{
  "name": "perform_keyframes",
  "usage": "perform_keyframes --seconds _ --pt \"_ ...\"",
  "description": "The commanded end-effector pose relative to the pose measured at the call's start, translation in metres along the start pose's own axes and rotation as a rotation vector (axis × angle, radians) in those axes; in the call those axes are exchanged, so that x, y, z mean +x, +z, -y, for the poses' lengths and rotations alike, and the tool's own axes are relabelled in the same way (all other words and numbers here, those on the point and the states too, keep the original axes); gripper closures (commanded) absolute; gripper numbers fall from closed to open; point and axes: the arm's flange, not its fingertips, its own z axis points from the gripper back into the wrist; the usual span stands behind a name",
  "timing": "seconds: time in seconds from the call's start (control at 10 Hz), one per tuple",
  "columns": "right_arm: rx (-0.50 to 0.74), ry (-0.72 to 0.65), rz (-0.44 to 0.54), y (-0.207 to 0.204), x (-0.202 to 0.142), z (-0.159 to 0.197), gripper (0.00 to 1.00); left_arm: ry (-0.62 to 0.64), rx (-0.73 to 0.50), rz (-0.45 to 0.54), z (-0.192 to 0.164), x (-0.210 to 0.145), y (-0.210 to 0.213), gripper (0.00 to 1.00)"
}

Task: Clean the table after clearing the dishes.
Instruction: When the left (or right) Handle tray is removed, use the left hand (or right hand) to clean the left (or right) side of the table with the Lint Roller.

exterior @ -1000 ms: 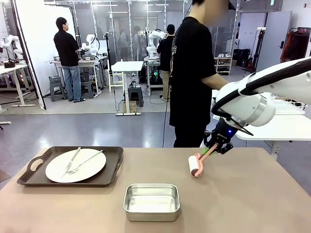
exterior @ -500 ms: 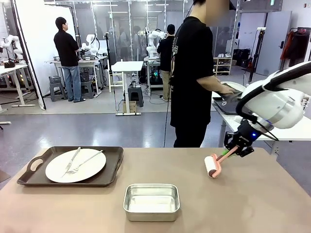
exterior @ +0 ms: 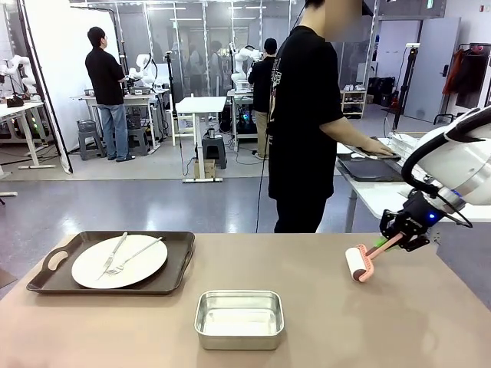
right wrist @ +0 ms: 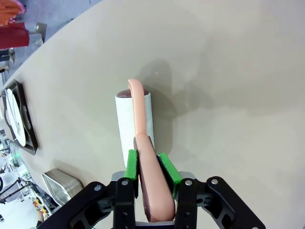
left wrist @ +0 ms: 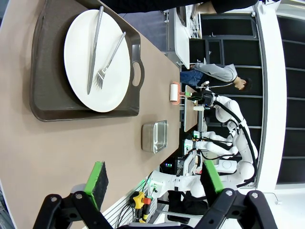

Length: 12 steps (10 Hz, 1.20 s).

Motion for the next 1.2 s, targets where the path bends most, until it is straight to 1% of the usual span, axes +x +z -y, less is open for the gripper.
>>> perform_keyframes --seconds 0.0,0.3,0.8,1.0,1.1 --pt "-0.041 -0.006 -0.021 -0.003 -0.009 0.029 0.77 -0.002 -0.009 0.016 0.0 0.0 0.001 0.0" --pt "-0.049 0.0 -0.03 0.013 -0.002 0.059 0.77 -0.002 -0.009 0.016 0.0 0.0 0.001 0.0" --pt "-0.076 -0.078 -0.014 0.039 -0.005 0.105 0.77 -0.002 -0.009 0.016 0.0 0.0 0.001 0.0" --pt "-0.098 -0.109 -0.009 0.053 -0.008 0.115 0.77 -0.002 -0.009 0.016 0.0 0.0 0.001 0.0" --pt "-0.102 -0.111 0.0 0.06 -0.011 0.113 0.77 -0.002 -0.009 0.016 0.0 0.0 0.001 0.0"
